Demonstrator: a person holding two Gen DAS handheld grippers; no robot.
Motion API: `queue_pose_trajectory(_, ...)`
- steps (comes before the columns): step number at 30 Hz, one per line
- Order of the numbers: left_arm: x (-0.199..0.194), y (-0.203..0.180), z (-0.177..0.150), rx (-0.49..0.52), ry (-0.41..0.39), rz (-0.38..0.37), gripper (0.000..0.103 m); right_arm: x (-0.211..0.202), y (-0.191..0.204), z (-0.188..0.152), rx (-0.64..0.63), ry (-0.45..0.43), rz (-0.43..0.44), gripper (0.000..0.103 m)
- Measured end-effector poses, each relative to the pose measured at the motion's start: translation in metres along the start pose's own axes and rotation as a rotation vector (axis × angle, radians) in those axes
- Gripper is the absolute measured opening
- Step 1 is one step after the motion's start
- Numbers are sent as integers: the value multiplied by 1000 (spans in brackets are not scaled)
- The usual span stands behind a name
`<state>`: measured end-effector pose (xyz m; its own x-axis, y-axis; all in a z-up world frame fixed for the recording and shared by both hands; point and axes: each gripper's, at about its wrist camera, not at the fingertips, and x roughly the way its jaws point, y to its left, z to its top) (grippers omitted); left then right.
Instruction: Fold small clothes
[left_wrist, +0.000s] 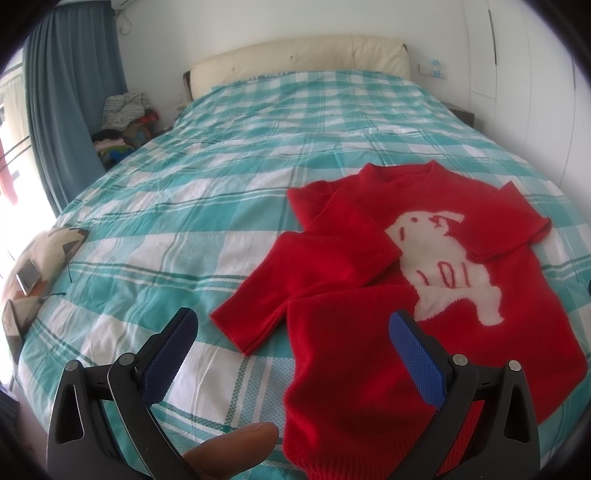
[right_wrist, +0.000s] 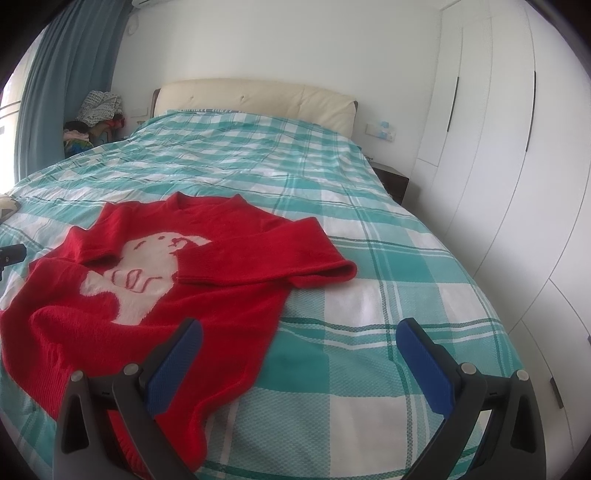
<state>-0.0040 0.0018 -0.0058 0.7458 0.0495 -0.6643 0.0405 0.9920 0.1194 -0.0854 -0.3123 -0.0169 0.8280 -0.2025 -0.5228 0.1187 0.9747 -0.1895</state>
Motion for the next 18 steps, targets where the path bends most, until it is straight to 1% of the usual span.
queue_pose_trajectory(18,3,-3,-1,6,8,1,103,0,5,-1,-20,3,-1,103)
